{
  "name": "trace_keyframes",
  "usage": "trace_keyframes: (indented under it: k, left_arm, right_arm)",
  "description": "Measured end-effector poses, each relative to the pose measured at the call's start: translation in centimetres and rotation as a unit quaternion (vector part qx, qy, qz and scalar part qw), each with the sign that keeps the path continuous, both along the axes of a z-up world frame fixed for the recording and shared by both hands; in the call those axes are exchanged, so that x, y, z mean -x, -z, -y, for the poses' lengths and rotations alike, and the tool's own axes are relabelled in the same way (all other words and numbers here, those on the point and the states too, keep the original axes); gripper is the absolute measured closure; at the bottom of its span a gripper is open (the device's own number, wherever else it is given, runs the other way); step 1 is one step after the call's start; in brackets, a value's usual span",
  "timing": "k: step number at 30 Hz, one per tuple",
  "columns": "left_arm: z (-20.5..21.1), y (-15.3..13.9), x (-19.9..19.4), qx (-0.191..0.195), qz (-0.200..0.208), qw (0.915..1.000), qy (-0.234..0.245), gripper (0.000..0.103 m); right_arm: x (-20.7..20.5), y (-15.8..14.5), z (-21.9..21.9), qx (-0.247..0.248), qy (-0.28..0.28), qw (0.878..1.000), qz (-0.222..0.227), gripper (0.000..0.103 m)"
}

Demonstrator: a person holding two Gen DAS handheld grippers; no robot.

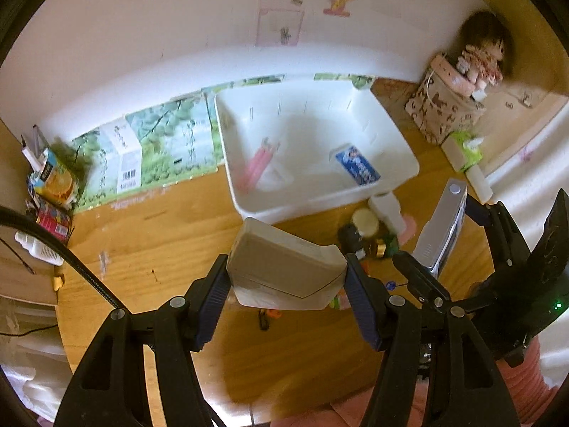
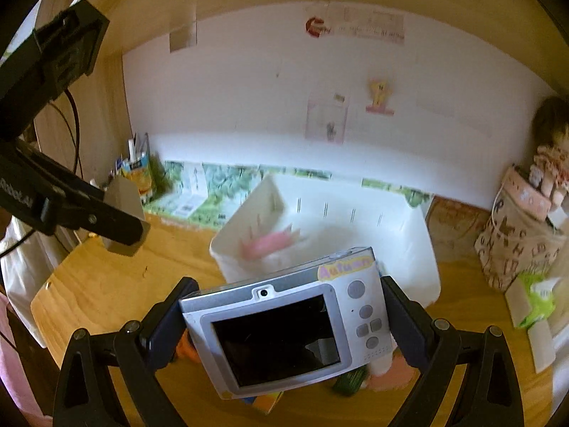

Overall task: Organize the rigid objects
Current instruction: 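Carry the beige block and white gadget over the white bin with both tools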

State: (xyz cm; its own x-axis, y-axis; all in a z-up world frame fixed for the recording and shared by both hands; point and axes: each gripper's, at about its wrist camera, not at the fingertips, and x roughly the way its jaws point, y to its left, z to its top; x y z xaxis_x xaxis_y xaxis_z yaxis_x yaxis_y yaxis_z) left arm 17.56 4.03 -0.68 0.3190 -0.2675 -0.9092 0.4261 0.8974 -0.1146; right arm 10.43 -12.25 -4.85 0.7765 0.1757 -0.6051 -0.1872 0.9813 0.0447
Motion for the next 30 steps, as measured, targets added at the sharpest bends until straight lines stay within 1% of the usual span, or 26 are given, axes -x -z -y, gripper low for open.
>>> trace_keyframes:
  k: [4, 9, 14, 16, 19, 23, 30]
  left_arm:
    - [0.8, -0.4, -1.4, 0.005, 0.009, 0.9999, -0.012, 0.037]
    - [1.6, -0.6, -3.1, 0.019, 0.010, 0.9994, -0.028, 0.037]
    - [2.3, 0.0, -5.3, 0.031, 0.013, 0.9984, -0.045, 0.037]
    - [2.4, 0.5, -6.3, 0.048, 0.011, 0.9977, -0.047, 0.037]
    - [2.6, 1.3, -7.6, 0.072, 0.013, 0.9960, -0.051, 0.037]
    - [3.1, 2.1, -9.1, 0.088, 0.032, 0.9942, -0.053, 0.037]
    - [3.5, 4.3, -10.8, 0.124, 0.044, 0.9884, -0.076, 0.037]
  right_arm:
    - [-1.6, -1.0, 0.9, -0.004, -0.001, 1.000, 0.014, 0.004]
    - [-3.9, -1.6, 1.9, -0.010, -0.003, 1.000, 0.016, 0.004]
    - [-6.6, -1.5, 3.1, -0.022, 0.005, 1.000, 0.016, 0.004]
    - [-7.6, -1.4, 3.6, -0.027, 0.007, 0.999, 0.017, 0.004]
    - [-9.2, -1.1, 4.3, -0.030, 0.009, 0.999, 0.016, 0.004]
    - [-11.2, -0.3, 5.1, -0.037, 0.011, 0.999, 0.008, 0.004]
    - [-13.5, 2.6, 5.7, -0.042, 0.001, 0.999, -0.011, 0.004]
